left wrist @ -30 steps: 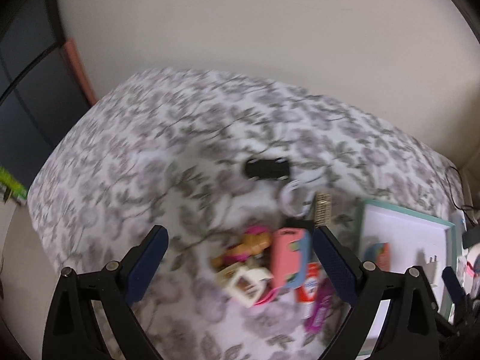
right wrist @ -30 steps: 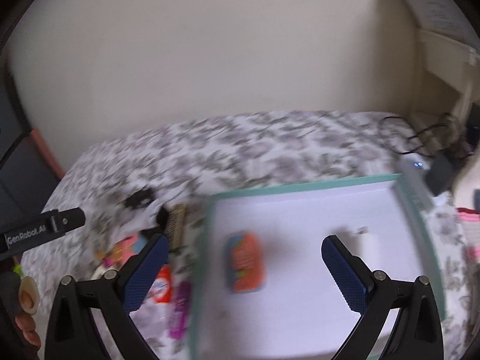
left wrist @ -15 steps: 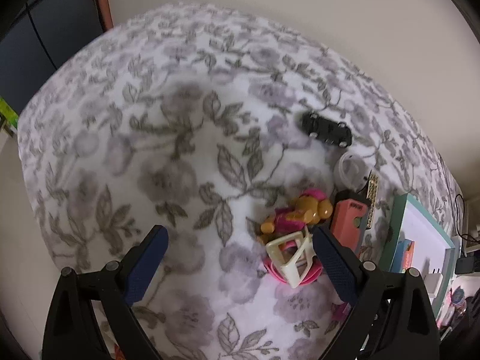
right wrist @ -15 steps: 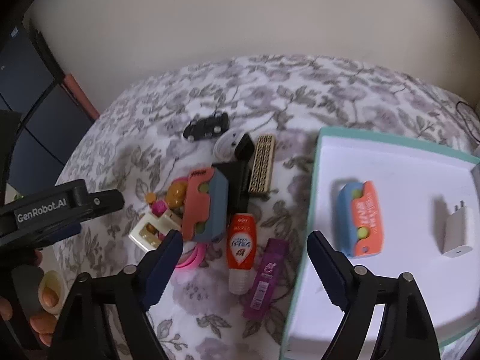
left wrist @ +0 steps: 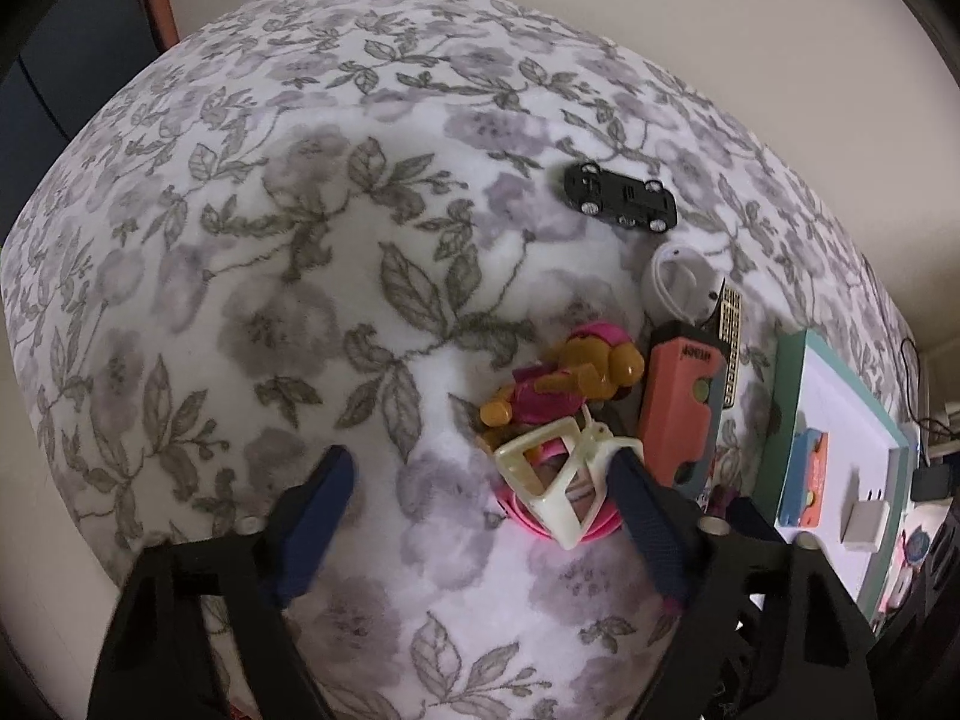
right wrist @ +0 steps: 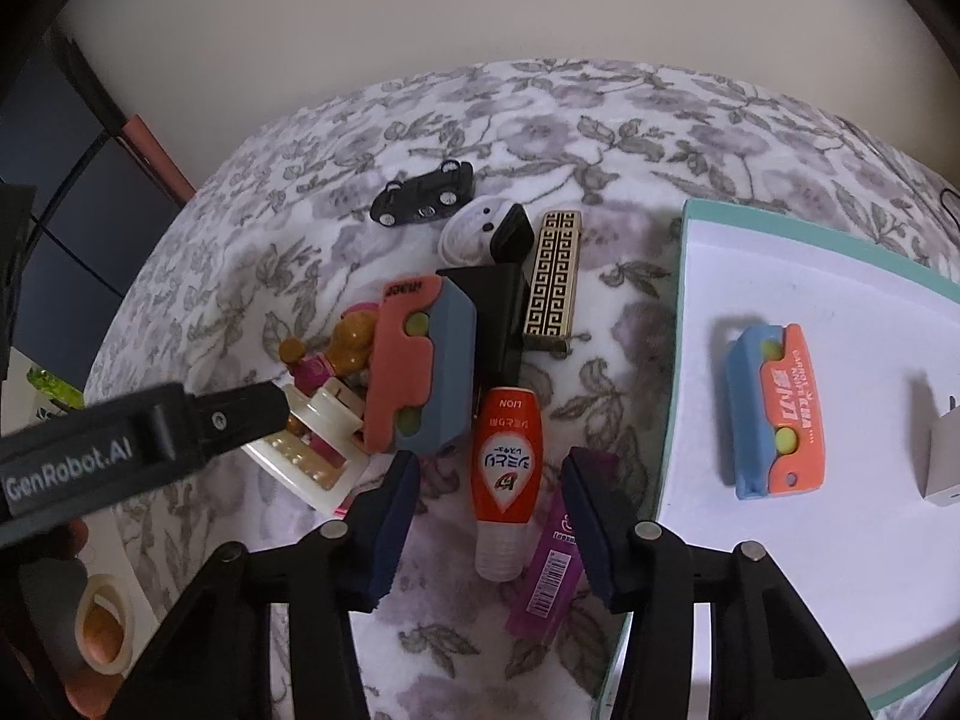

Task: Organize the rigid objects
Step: 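Grasp the red-white LION bottle with the right tool while the left tool grasps the cream clip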

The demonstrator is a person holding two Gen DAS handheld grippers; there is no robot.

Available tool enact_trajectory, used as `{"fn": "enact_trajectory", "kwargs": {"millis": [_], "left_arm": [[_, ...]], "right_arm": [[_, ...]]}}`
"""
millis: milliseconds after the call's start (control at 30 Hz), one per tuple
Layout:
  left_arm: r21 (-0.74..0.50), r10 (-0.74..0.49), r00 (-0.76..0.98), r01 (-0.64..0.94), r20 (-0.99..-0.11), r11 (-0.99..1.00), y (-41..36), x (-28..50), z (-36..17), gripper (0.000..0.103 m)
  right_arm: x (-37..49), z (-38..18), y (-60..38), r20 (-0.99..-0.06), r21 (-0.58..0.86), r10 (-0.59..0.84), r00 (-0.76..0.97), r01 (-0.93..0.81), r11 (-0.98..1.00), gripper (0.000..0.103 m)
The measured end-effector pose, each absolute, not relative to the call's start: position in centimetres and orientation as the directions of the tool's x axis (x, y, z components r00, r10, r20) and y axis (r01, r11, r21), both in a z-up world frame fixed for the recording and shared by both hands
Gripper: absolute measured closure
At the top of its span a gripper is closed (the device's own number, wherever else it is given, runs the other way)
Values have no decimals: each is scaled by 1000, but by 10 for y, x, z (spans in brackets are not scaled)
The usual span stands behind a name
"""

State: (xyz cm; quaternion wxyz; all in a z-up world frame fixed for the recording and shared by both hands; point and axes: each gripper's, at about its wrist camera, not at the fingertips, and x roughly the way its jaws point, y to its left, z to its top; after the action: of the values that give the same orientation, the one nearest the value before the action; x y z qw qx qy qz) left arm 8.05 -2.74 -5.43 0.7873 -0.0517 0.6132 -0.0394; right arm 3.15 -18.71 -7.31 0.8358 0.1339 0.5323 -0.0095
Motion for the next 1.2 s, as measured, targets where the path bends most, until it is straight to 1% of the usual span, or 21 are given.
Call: {"fn": "enact_trajectory", "kwargs": {"millis": [33,133,200,267,333,400,467,533,700,800,900,933,1200], "left_arm": [[-130,-127,236,3,-963,992,-28,81,-57,27],[-135,-134,222,11,-966,991,-31,81,-62,29],[-148,-149,209,21,-967,989,-33,81,-66,34],[-169,-173,198,33,-965,985,-36,81,-69,41],[-173,-180,200,50,-963,984,-39,80,-69,45],[-180,-189,202,62,-961,982,-40,80,-67,51],[-191,-202,202,75,-958,979,-41,79,-66,58],[-193,-207,205,86,-957,977,-43,80,-65,61],[-200,-214,206,88,-955,976,-44,80,-66,61],[-200,-215,208,91,-954,976,-45,80,-66,62],[-201,-218,219,99,-951,975,-44,79,-62,66],[-197,-216,227,101,-950,975,-44,78,-59,70],[-218,-240,235,115,-942,969,-47,75,-54,72]], "right_arm": [[32,-74,-187,-894,210,124,431,159,965,50],[34,-77,-186,-897,203,119,425,158,966,51],[34,-79,-186,-899,199,116,423,159,967,56],[36,-80,-186,-899,199,115,424,160,967,59],[36,-81,-187,-898,203,118,424,161,966,62],[37,-84,-186,-901,206,122,416,163,965,63],[38,-88,-186,-906,196,114,407,164,967,64],[39,-92,-187,-910,185,104,401,169,968,70],[42,-93,-185,-910,177,98,403,164,970,70],[42,-94,-185,-910,176,96,404,165,970,72],[41,-93,-187,-907,197,113,406,170,966,72],[40,-93,-188,-906,204,119,406,172,964,72],[35,-87,-196,-897,249,148,417,200,948,73]]}}
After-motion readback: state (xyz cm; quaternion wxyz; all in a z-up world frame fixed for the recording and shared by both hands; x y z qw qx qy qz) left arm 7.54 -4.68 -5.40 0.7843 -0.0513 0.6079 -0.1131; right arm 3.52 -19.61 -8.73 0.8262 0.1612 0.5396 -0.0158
